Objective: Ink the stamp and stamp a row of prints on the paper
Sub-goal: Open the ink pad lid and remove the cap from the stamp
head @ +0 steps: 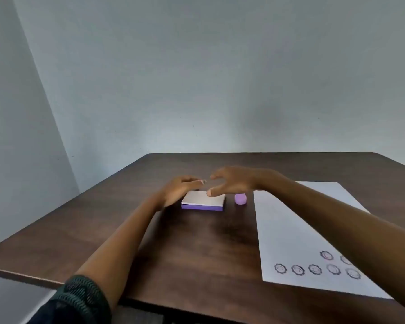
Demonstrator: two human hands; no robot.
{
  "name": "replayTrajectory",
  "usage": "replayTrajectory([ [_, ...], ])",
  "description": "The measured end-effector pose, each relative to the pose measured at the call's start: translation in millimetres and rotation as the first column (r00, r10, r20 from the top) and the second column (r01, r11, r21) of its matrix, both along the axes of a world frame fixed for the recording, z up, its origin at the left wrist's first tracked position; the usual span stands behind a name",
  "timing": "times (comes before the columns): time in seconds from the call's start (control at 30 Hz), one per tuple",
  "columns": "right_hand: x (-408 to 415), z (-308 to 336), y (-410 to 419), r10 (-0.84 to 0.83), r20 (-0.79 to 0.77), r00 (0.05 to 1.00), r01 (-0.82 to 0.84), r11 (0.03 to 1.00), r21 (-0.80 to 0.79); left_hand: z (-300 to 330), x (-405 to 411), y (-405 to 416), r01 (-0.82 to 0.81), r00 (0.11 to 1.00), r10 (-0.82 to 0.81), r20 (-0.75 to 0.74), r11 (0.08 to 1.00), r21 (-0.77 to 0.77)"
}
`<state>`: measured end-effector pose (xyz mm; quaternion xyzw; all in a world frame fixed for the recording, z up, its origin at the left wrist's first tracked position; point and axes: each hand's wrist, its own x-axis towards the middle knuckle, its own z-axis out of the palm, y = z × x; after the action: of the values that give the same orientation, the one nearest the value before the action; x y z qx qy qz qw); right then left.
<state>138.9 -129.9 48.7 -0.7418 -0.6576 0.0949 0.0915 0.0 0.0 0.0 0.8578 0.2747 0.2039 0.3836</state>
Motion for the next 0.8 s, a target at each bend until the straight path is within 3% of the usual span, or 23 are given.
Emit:
replayTrajectory([
  [0.13, 5.8, 2.7, 5.1, 0.020, -0.062, 0.998, -0.024, 0.997, -0.072, 1.0, -11.7, 8.7, 0.083, 0.996, -0.087, -0.028, 0.991, -0.101],
  [0.27, 8.3, -2.5, 7.9, 0.046, -0.069, 0.997, -0.052, 0.995, -0.087, 9.0, -15.5, 10.5, 0.201, 0.944, -0.222, -0.243, 0.974, -0.107],
  [0.4, 7.3, -11.1, 9.8, 0.074, -0.039, 0.996, -0.077, 0.995, -0.057, 11.9, -21.5, 9.9, 0.205, 0.902, -0.211, -0.377, 0.977, -0.057],
  [0.53, 4.3, -13.0, 10.2, 0.106, -0.060, 0.993, -0.110, 0.992, -0.055, 12.9, -26.4, 12.3, 0.179, 0.906, -0.160, -0.392, 0.984, 0.012],
  [0.8, 0.0, -10.5, 8.6, 0.137, -0.057, 0.989, -0.139, 0.990, -0.021, 13.5, -29.7, 14.0, 0.180, 0.911, -0.179, -0.372, 0.983, -0.031],
])
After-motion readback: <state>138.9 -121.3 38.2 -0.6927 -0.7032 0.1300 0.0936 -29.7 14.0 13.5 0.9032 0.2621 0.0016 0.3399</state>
